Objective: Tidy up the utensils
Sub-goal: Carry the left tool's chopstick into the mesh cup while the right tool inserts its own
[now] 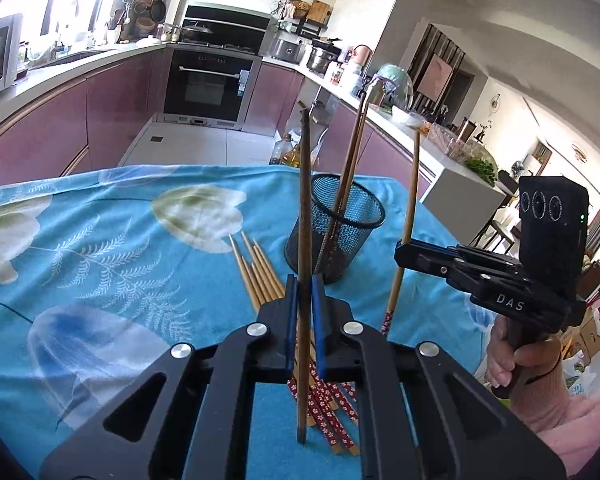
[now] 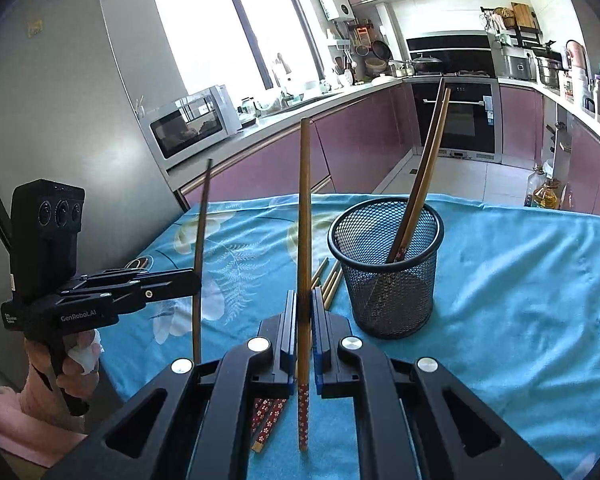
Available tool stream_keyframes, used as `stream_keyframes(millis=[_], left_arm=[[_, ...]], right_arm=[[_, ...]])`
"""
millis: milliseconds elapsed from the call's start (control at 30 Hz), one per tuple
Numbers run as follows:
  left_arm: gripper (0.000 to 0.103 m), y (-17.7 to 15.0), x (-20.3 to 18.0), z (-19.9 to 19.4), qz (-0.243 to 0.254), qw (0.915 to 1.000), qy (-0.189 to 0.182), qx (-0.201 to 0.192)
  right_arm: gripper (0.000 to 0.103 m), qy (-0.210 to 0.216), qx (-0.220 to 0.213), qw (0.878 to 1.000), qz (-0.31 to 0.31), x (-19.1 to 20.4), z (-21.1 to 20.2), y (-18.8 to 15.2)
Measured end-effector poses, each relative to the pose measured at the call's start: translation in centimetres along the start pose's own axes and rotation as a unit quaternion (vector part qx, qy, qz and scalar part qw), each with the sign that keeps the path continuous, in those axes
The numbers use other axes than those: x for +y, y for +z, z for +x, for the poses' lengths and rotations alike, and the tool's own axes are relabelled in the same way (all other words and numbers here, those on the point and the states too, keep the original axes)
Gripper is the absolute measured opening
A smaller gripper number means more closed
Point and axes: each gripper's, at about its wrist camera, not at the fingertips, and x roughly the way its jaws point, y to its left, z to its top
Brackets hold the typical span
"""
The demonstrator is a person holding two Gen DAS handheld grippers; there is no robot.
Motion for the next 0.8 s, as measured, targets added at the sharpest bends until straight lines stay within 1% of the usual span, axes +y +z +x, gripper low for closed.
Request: stream_keyframes(millis=[133, 267, 600, 800], left_arm=[[0.008, 1.1, -0.7, -1.5, 0.003, 0.9996, -0.016, -0.022], [0.008, 2.1, -1.3, -2.0, 0.005, 0.999, -0.024, -0.038], [0.008, 5.1, -2.1, -1.2, 0.003, 0.9977, -0.032, -0.059], [0.008, 7.5, -3.4, -1.3, 0.018, 0.996, -0.03, -0.082]], right_arm=[[0.006, -0.001, -0.017, 1.0, -0.001, -0.3, -0.9, 0.7], [0.006, 0.002, -0.031, 1.0, -0.003, -0.2, -1.5, 1.5], [0.006, -0.009, -0.06, 0.998, -0.017, -0.1, -3.0, 3.8], [0.006, -0.021, -0.084, 0.996, -0.028, 0.0, -4.2, 5.7]])
